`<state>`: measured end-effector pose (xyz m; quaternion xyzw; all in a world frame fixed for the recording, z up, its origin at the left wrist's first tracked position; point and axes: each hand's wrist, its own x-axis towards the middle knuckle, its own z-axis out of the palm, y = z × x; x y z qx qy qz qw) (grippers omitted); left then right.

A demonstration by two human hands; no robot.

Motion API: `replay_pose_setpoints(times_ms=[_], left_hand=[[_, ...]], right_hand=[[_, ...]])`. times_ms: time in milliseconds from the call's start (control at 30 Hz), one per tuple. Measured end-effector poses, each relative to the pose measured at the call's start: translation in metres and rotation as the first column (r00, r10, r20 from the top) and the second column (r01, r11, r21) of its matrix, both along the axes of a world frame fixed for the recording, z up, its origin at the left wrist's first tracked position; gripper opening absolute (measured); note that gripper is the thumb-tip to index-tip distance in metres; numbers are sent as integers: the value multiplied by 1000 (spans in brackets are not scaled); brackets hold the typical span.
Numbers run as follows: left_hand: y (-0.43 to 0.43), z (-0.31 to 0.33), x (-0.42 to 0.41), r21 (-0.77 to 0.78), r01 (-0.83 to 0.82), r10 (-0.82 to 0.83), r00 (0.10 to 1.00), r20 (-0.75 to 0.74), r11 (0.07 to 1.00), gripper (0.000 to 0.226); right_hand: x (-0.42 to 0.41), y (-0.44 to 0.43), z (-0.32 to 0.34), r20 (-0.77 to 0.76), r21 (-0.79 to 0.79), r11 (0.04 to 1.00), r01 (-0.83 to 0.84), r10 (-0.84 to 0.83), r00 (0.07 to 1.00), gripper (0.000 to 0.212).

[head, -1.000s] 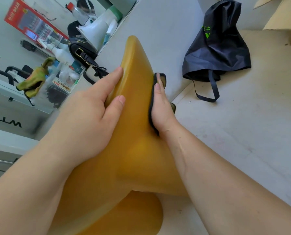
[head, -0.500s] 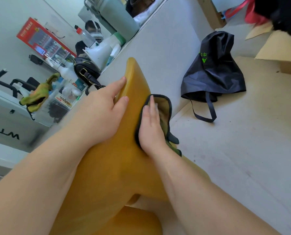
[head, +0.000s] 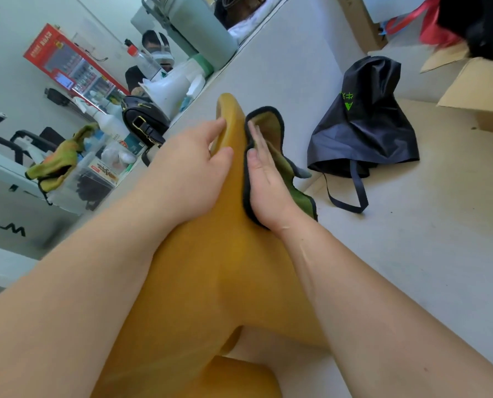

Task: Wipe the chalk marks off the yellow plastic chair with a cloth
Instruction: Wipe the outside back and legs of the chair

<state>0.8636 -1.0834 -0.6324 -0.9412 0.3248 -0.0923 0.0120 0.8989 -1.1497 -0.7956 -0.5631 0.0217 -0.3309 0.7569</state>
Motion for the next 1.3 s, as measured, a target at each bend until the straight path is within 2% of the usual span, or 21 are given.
replay_pose_setpoints(times_ms=[100,167,233,267,333,400,533,600,633,667,767,867,933,1100,1300], left_hand=[[-27,1,18,30,-14,13,1000,24,999,43],[-42,1,29,29,-17,16,999,29,999,19],[-56,1,45,31,-41,40,998,39,999,9],[-63,1,51,32,-50,48,998,46,998,11],[-73,1,63,34,-70,69,997,40,997,31],[-81,2,69,5,-95,95,995,17,995,36],[-72,10,56,5,-84,84,988,-132,996,14],[-49,17,37,4,-106,104,971,-213,994,46],[-34,21,25,0,-99,97,969,-227,995,52],[-18,24,12,-1,-79,77,971,-225,997,52],[38,21,-32,156,14,5,992,-123,988,56],[85,10,-60,153,103,-90,992,-89,983,64],[102,1,-68,142,95,-85,993,-76,985,63],[97,-6,-59,106,95,-102,993,65,990,65],[73,-1,-47,115,91,-94,995,15,989,64]], right_hand=[[-9,4,-13,-76,-77,996,-33,27,997,59],[-15,5,-17,-117,-131,990,-57,42,992,58],[-22,6,-21,-153,-199,979,-54,24,988,59],[-26,7,-24,-176,-245,968,-48,4,984,61],[-33,13,-30,-233,-324,945,-38,-41,972,60],[-41,23,-41,-291,-332,943,-28,-74,954,57],[-52,47,-80,-450,-239,971,23,-132,883,60],[-54,56,-94,-512,-196,980,46,-142,847,67],[-53,59,-96,-522,-178,982,67,-152,839,71],[-52,62,-95,-527,-163,982,94,-167,833,73],[-51,71,-86,-519,-93,984,155,-180,836,74],[-53,85,-74,-429,-144,975,170,-216,877,60],[-55,92,-67,-353,-185,963,195,-251,901,54],[-42,81,-67,-244,-240,935,262,-319,916,54],[-24,50,-73,-312,-145,936,319,-350,883,60]])
